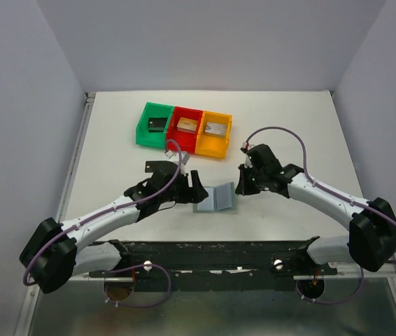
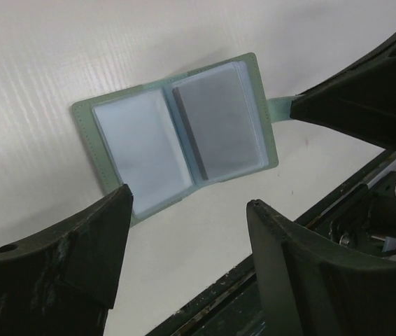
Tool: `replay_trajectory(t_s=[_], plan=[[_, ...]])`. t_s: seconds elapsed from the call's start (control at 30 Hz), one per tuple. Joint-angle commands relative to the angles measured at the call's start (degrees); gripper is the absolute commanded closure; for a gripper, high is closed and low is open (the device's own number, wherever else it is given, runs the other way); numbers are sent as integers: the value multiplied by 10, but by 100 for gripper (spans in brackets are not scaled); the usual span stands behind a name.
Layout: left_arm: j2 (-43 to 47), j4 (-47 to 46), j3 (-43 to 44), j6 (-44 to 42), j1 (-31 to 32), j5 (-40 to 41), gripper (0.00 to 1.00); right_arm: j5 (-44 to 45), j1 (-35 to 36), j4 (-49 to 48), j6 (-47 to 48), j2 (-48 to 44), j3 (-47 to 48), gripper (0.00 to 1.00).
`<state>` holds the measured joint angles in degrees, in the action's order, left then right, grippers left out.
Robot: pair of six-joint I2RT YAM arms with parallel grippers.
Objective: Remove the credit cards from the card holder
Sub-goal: Remove the credit card from the card holder.
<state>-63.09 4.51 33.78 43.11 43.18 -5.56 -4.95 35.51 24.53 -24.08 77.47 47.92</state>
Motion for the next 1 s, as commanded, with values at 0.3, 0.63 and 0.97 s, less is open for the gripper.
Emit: replay_trajectory(t_s=[0.3,0.63,0.97], plan=[[-174,-37,100,-47,25,-19,32,-81,-3,-26,40,-51,-29,100],[-237,-42,136,-55,32,-49,29,-93,-3,-23,53,-61,-15,100],[-271,-64,153,-58,43,-67,26,-120,-3,-30,49,-70,-7,100]])
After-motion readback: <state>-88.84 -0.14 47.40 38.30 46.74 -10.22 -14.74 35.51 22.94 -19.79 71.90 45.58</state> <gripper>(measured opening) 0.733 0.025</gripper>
